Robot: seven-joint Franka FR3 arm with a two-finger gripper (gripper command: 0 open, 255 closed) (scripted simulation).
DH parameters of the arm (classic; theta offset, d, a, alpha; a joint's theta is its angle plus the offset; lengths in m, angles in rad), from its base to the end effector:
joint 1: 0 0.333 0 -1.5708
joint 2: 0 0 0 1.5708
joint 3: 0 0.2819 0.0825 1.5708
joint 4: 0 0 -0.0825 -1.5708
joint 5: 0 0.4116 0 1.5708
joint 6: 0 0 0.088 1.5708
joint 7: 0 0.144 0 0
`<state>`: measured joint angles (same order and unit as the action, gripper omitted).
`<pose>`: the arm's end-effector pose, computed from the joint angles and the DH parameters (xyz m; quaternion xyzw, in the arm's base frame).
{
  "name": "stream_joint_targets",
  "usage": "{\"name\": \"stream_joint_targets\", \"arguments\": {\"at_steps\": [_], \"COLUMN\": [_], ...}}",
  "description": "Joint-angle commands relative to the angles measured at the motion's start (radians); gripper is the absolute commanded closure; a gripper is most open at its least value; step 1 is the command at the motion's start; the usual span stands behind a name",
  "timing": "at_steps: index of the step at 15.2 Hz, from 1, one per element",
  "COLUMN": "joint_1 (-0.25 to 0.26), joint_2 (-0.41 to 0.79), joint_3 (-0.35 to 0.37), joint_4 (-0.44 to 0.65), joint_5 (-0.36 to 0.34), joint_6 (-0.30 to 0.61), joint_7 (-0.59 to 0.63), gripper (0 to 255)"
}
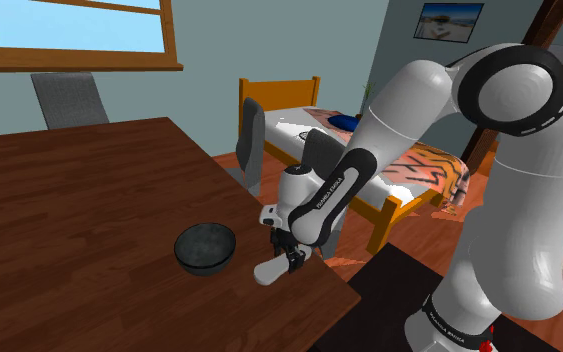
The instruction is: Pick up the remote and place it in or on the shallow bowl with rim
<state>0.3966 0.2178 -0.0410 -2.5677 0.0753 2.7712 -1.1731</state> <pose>0.4215 0.1523 0.0882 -0.7454 -0.6665 0.0028 0.0110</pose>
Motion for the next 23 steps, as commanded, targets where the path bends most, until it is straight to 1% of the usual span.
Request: {"name": "stream_joint_targets", "arguments": {"at_steps": [1, 12, 23], "joint_1": [0.001, 0.006, 0.004], "joint_2": [-0.016, -0.179, -0.319], "joint_3": [-0.002, -0.013, -0.014], "joint_4": [-0.002, -0.005, 0.022], "joint_5": [-0.003, -0.036, -0.056], "joint_6": [-0.014, -0.173, -0.339], "joint_7": [0.003, 0.028, 0.045], "gripper": [255, 255, 255]}}
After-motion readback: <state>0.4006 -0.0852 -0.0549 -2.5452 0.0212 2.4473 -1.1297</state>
